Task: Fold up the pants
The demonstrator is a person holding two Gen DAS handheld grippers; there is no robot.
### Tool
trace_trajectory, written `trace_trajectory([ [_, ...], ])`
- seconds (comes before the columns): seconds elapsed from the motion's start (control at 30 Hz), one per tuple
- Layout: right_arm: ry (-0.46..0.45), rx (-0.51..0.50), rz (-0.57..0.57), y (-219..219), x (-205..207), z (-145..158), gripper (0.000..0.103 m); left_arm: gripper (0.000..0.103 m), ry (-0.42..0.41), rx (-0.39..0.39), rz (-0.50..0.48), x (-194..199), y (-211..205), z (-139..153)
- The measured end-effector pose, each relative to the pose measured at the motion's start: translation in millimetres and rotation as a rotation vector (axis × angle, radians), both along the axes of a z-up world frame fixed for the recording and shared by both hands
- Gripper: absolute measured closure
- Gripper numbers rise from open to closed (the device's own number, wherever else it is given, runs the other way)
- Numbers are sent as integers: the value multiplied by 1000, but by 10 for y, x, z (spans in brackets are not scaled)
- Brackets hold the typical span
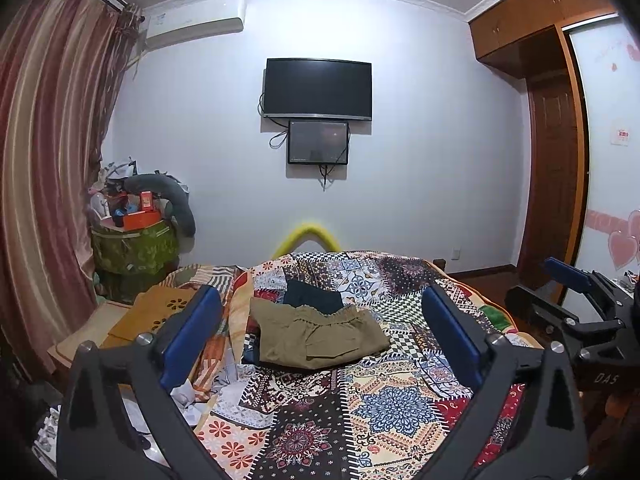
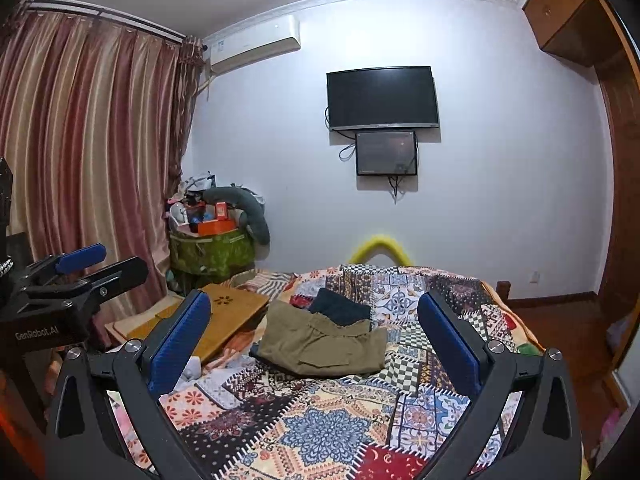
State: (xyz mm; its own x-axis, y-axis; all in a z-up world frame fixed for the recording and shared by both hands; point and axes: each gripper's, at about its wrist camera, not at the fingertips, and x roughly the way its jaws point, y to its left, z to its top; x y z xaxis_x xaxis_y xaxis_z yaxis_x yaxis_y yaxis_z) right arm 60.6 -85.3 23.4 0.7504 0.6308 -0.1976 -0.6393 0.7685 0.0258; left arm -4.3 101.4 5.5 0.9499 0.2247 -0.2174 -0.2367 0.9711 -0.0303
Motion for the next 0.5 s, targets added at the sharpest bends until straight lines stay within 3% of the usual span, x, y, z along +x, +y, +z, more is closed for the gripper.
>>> trace_trajectory([
  [0.5, 27, 3, -10, -23, -13, -42, 0, 0, 23, 3, 3, 89, 2, -74],
])
